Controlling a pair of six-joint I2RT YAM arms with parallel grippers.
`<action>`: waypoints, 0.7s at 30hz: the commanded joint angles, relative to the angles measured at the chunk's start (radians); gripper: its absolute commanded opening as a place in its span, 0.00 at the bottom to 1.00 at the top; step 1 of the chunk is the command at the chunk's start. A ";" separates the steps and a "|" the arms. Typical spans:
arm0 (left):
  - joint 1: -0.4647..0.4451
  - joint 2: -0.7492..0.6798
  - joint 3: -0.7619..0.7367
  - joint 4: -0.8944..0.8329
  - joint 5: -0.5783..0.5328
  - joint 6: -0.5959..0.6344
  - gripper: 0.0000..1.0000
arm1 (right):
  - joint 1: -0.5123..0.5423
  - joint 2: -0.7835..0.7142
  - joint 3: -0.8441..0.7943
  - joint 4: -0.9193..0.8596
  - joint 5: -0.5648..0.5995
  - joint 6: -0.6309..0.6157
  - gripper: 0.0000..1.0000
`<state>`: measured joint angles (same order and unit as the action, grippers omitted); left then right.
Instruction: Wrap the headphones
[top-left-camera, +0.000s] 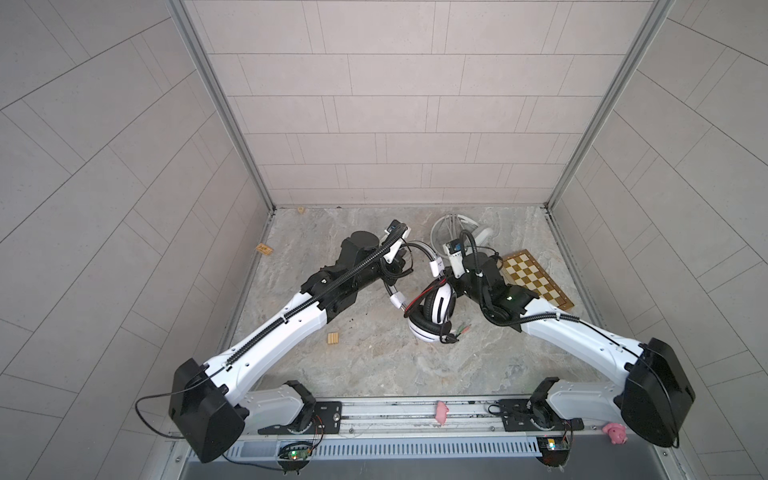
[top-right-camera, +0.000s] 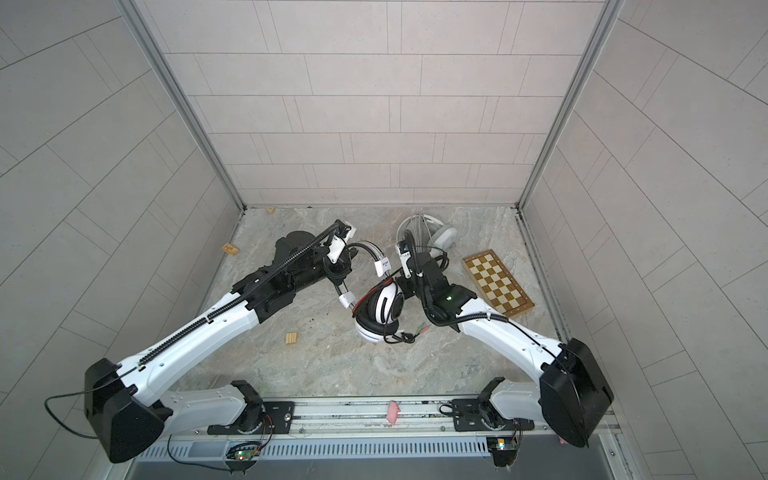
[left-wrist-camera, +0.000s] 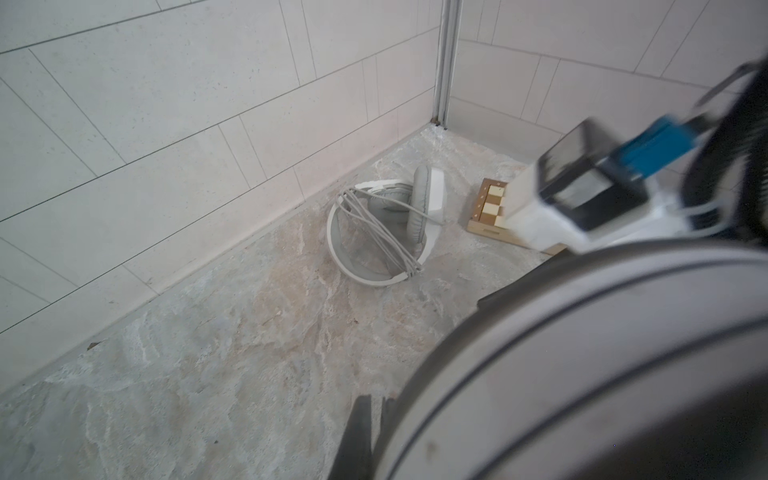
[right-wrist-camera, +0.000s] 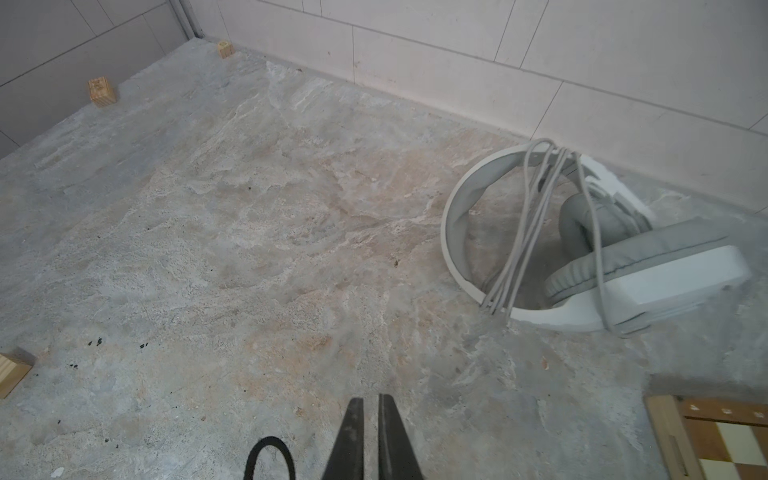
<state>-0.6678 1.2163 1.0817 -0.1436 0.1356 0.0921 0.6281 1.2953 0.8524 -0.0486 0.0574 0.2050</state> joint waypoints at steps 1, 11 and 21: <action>0.002 -0.061 0.011 0.138 0.063 -0.074 0.00 | -0.007 0.036 0.001 0.084 -0.041 0.038 0.10; 0.051 -0.097 -0.030 0.230 0.103 -0.173 0.00 | -0.009 0.229 0.019 0.288 -0.145 0.139 0.11; 0.132 -0.112 -0.075 0.334 0.120 -0.282 0.00 | -0.002 0.539 0.036 0.533 -0.297 0.324 0.12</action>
<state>-0.5533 1.1431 1.0008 0.0578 0.2306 -0.1020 0.6216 1.7935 0.8799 0.3817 -0.1818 0.4454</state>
